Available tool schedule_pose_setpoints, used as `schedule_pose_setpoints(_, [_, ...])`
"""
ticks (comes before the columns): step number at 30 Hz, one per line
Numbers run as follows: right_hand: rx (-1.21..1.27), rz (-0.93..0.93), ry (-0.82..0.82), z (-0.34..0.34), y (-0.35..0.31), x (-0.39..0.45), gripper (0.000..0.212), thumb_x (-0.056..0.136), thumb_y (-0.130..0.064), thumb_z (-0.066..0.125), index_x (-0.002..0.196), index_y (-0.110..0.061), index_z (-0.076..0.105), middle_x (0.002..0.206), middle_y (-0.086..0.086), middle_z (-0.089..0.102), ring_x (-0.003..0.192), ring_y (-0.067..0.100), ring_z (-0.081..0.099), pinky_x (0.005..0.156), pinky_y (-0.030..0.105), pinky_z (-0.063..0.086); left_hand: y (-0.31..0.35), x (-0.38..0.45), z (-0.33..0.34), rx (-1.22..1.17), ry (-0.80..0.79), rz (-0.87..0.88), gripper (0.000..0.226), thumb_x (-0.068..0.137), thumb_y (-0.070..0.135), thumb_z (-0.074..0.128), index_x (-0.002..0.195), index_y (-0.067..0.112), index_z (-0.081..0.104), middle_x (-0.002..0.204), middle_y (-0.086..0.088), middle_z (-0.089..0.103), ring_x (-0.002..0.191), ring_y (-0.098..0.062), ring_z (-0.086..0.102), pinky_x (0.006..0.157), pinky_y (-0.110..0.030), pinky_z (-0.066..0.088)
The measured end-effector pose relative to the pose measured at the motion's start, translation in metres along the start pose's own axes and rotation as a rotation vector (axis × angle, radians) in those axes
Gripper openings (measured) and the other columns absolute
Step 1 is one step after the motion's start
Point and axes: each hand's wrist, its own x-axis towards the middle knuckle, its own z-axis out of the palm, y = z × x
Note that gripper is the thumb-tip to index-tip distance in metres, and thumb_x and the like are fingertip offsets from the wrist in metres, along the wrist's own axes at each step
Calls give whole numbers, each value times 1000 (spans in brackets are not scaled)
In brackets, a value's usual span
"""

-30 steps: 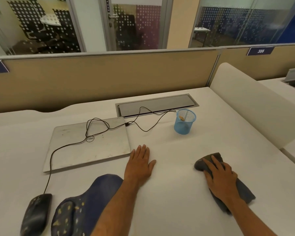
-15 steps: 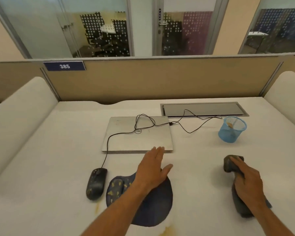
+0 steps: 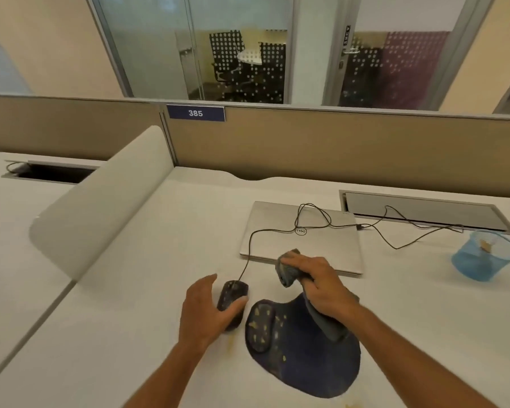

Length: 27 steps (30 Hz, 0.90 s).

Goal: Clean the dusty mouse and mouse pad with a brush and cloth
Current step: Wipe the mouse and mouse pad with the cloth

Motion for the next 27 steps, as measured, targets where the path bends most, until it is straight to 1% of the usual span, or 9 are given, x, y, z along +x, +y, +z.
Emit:
schedule_pose_setpoints(2, [-55,-6,-141,22,-7,18,53,84,5,56,121,-31,66,126,-13,63,116,4,56,103,19,40,-11,-5,1,55,-2,5,97,56,94,60,124,24,54,123,7,55,116,-12,49,99,-28,44])
schedule_pose_setpoints(3, [-92,-35,-201,33,-9,26,50,85,2,57,121,-32,65,127,-12,63,117,8,57,105,28,42,-16,-7,2,81,4,20,95,53,96,58,116,25,55,113,9,54,109,-11,50,94,-26,44])
schedule_pose_setpoints(5, [-172,-93,-325,54,-16,37,49,85,-3,53,122,-34,64,131,-17,60,119,12,54,105,36,40,-21,-10,4,106,16,44,88,51,98,57,101,26,54,100,11,50,100,-9,48,89,-24,42])
schedule_pose_setpoints(9, [-284,-69,-496,84,-25,45,62,78,-12,38,128,-45,53,140,-25,48,107,16,42,101,37,34,-29,-10,10,121,16,72,75,54,92,61,88,26,53,92,12,47,102,-15,47,94,-32,43])
schedule_pose_setpoints(14, [-429,-172,-596,106,-19,40,56,85,-18,40,133,-46,45,148,-24,38,109,20,36,93,37,29,-33,-8,14,164,-32,71,69,59,88,59,84,25,52,95,7,53,119,-20,47,109,-43,35])
schedule_pose_setpoints(17, [-485,-157,-615,110,-12,40,61,82,-18,41,136,-47,40,150,-24,34,109,18,33,91,35,27,-32,-8,11,187,-28,80,68,61,86,59,81,21,53,90,7,49,104,-19,48,107,-44,36])
schedule_pose_setpoints(20, [-470,-67,-598,111,-11,53,67,76,-12,40,133,-47,43,146,-26,39,100,14,32,89,35,29,-28,-9,10,156,41,93,67,59,82,64,77,19,51,85,7,46,91,-17,46,105,-45,38])
schedule_pose_setpoints(24, [-424,56,-576,110,-19,72,64,78,-4,44,126,-45,51,135,-25,52,96,11,32,93,37,30,-26,-10,9,164,41,100,66,60,80,64,77,18,50,86,5,45,91,-19,47,106,-48,37])
schedule_pose_setpoints(27, [-455,-11,-610,108,-24,61,64,80,-8,43,132,-44,48,144,-24,43,100,14,32,92,37,29,-28,-10,10,170,31,98,66,61,82,61,80,19,50,87,6,44,92,-18,45,110,-47,33])
